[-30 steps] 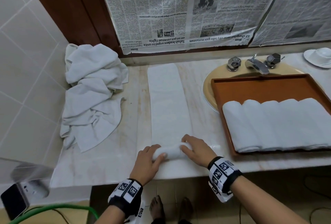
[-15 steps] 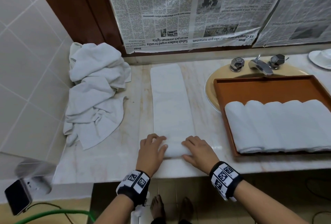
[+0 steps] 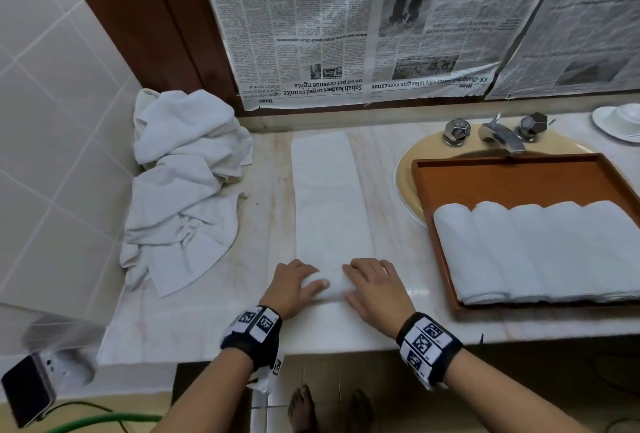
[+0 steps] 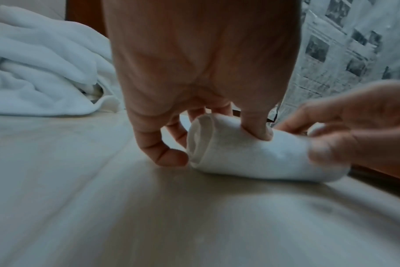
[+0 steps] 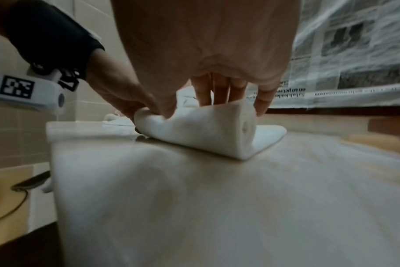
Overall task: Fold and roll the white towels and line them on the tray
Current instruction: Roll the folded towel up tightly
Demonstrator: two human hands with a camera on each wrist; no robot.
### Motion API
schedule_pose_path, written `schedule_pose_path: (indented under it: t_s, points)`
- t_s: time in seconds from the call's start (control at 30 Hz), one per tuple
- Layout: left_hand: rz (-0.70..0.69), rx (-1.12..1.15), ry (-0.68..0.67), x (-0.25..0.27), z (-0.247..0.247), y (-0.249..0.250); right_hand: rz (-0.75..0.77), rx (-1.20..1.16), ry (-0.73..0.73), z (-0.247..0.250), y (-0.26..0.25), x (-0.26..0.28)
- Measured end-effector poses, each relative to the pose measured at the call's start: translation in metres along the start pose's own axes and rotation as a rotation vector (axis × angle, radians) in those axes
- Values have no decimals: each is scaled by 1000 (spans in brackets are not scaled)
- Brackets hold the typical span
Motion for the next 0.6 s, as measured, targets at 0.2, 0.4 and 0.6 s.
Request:
schedule_pose_path:
  t_s: [0.2, 0.4, 0.6]
  points:
    - [-52, -59, 60, 2, 2, 10, -32, -178, -130, -7, 12, -18]
    - [-168, -118, 60, 24, -14, 1, -132, -541, -304, -1, 19, -18]
    - [-69, -45, -105, 18, -9, 8, 15, -38, -151, -1, -6, 7]
Point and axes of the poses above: each hand's wrist, its own x-axis away from the middle knuckle, its own z-axis out of the back of the hand, y = z × x, the point moved 6 cm from there along -x, towards the middle knuckle, and after that the axes turned 3 degrees about -y, right-handed, at the moved point
